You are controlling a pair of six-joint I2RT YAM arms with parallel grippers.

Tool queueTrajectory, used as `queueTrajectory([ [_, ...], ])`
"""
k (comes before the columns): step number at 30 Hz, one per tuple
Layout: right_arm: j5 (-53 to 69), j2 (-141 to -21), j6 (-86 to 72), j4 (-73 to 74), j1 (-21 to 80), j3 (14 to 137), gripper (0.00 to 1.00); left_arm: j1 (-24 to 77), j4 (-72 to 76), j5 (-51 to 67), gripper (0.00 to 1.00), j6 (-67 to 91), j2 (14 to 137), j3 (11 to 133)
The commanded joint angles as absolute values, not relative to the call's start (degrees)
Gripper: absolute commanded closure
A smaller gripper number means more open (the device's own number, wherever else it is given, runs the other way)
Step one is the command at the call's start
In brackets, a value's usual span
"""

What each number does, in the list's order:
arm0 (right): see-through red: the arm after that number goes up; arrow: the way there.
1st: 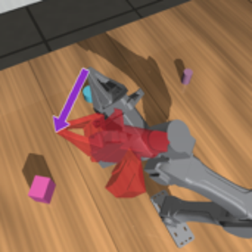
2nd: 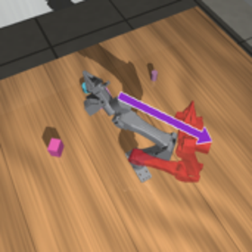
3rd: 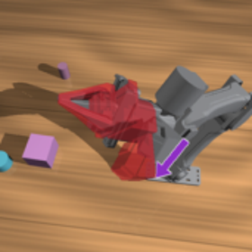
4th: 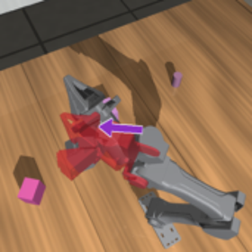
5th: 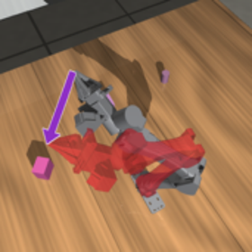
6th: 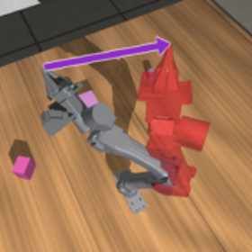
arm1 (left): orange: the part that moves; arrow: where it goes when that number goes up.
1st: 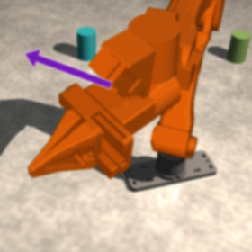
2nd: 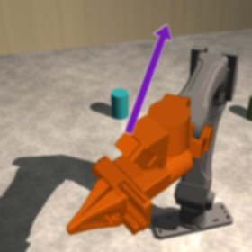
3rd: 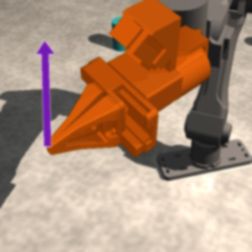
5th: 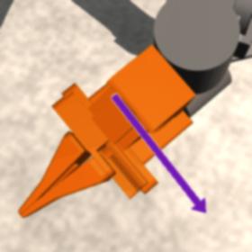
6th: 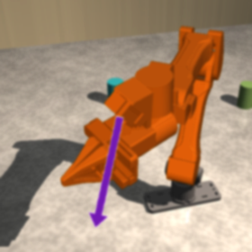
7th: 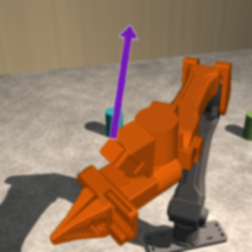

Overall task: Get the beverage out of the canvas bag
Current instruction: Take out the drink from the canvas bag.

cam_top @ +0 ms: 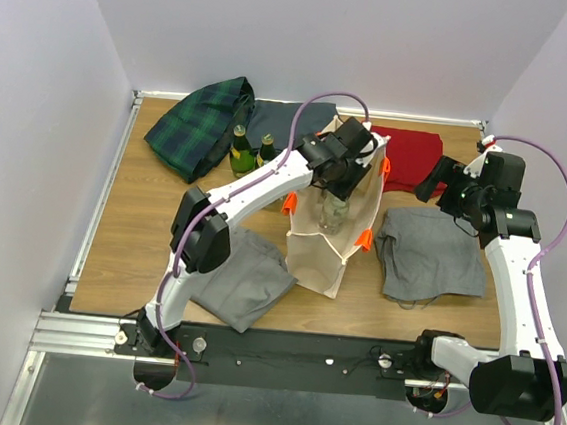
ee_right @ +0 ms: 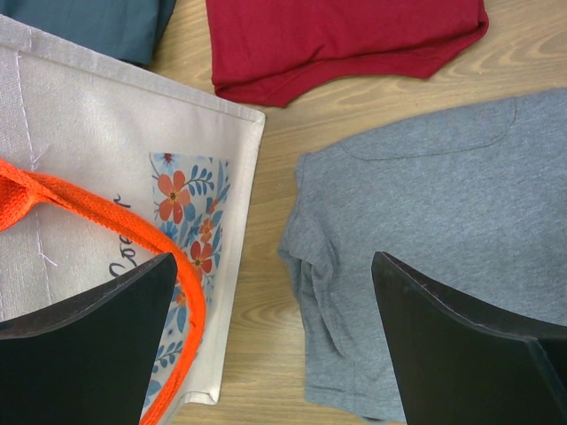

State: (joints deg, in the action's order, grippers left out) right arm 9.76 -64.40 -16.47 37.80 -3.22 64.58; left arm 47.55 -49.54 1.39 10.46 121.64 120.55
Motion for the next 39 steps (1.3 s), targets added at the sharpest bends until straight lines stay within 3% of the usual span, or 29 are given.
queueTrajectory([
  [1,10.28,-63.46,-16.7,37.79,-3.69,63.81,0.0,47.9,-47.64,2.55,1.0,9.67,114.97,124.19],
  [39,9.76,-62.58,-16.79,37.53,-3.6,62.49,0.0,47.9,-50.1,2.73,1.0,7.91,106.79,129.37],
])
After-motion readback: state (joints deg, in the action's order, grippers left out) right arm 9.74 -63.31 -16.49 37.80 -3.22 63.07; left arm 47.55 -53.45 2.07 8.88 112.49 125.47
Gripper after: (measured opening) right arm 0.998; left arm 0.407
